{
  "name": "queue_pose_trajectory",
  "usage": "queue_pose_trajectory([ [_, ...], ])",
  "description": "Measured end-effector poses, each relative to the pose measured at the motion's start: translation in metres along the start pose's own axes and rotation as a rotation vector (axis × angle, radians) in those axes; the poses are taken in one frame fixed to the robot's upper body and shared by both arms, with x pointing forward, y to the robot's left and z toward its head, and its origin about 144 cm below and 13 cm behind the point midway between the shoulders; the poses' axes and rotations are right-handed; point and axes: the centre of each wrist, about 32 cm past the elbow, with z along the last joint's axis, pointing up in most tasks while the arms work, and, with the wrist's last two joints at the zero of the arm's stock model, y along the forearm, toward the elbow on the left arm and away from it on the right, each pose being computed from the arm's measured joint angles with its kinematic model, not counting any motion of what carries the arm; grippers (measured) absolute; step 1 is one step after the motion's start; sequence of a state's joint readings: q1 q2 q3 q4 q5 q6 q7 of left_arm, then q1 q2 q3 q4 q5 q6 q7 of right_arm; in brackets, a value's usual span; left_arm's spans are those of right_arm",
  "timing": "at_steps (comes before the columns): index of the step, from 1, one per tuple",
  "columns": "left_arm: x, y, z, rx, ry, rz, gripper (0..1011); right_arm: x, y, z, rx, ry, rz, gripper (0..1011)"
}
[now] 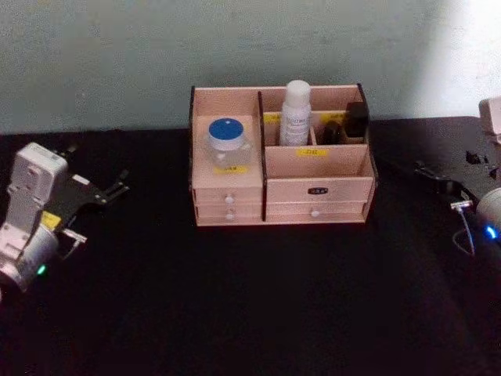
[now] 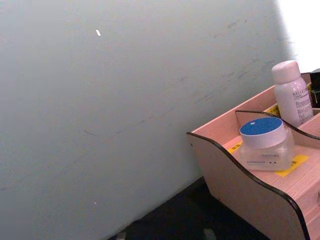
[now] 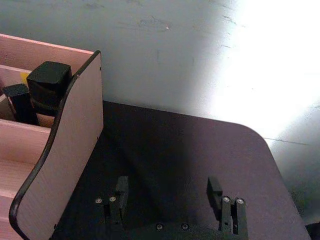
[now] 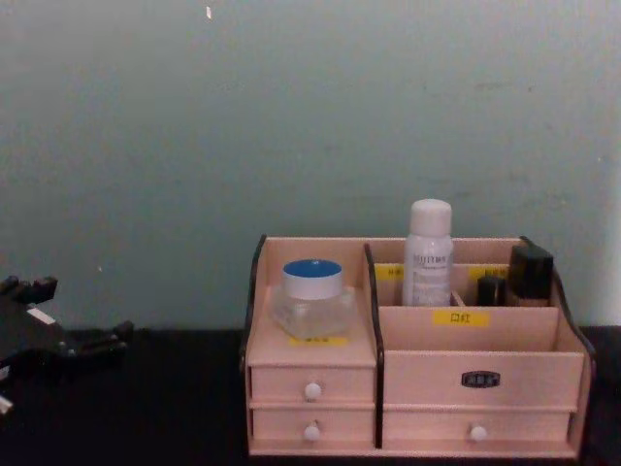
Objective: Pick up the facial cleanser and watermelon frost from the table and place them into the tiered storage box.
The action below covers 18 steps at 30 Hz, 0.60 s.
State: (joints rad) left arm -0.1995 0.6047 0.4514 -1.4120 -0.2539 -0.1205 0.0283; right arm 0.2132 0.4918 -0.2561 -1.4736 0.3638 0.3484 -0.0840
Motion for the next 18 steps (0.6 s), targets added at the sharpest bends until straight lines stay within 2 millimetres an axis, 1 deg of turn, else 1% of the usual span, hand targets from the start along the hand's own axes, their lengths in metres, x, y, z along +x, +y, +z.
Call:
queue_pose_trajectory([
  [18, 0.0, 0.0, 0.0, 0.0, 0.0, 0.0, 1001, 0.0002, -0.0001, 0.0003, 0.002, -0.001, 0.001, 1002],
])
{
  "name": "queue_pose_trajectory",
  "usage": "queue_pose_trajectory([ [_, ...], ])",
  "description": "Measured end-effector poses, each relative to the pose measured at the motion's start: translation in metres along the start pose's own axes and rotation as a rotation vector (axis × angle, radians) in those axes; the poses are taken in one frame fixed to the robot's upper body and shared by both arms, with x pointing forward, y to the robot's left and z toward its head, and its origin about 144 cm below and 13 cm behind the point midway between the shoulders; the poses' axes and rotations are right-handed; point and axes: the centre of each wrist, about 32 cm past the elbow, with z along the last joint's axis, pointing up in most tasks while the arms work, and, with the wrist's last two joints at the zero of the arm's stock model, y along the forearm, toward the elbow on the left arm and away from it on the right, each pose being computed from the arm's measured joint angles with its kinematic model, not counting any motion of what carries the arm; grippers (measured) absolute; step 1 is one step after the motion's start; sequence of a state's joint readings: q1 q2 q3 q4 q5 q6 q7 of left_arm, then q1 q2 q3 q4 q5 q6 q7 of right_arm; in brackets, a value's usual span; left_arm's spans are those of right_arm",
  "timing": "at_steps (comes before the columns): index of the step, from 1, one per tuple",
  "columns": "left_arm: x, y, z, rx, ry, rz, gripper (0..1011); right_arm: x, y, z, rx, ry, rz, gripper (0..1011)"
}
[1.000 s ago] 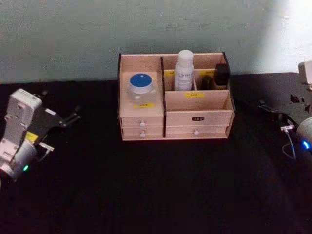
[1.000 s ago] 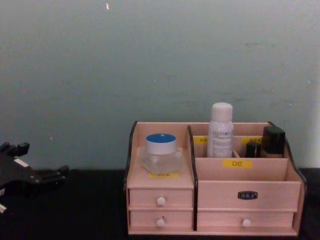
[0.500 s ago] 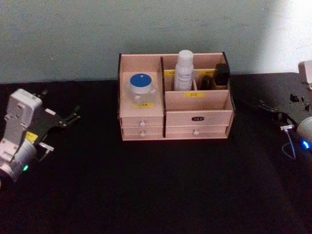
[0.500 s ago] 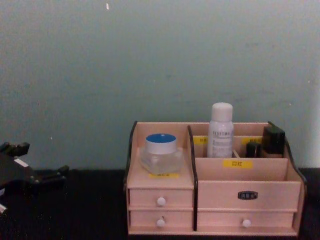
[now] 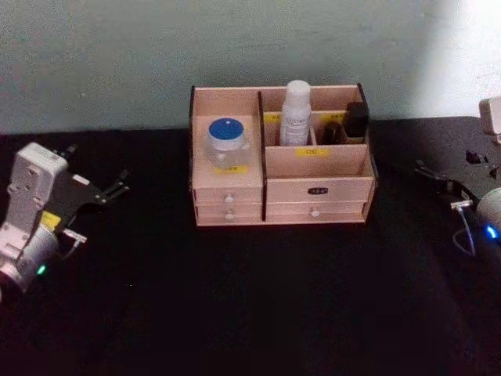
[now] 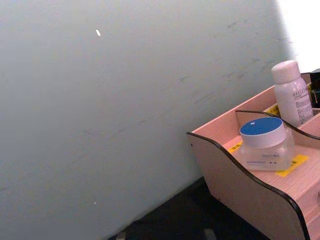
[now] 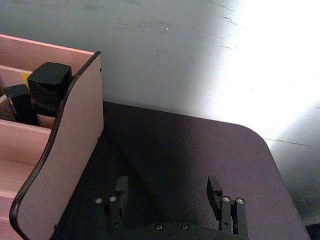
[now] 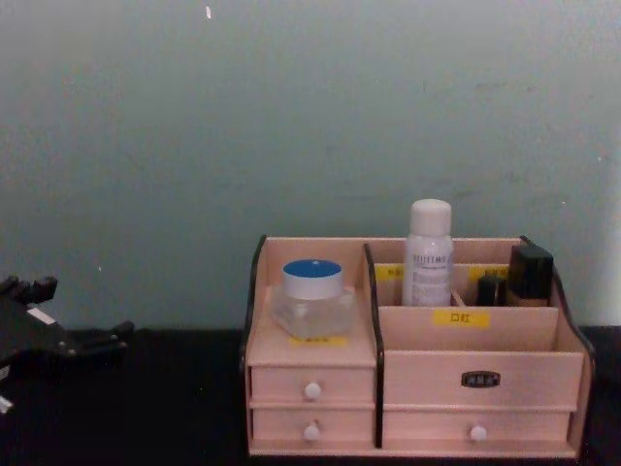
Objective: Pick up the facial cleanser and watermelon frost from the table and place them into the tiered storage box.
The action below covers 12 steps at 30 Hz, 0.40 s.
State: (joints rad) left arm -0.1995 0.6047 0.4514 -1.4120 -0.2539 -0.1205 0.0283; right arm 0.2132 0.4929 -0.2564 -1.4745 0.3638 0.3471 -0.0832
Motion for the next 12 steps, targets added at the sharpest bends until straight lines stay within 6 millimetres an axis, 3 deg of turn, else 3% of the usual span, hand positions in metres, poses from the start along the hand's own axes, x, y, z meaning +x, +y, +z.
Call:
queue_pose_trajectory([
  [12, 0.0, 0.0, 0.0, 0.0, 0.0, 0.0, 1001, 0.0, 0.0, 0.0, 0.0, 0.0, 0.0, 1003],
])
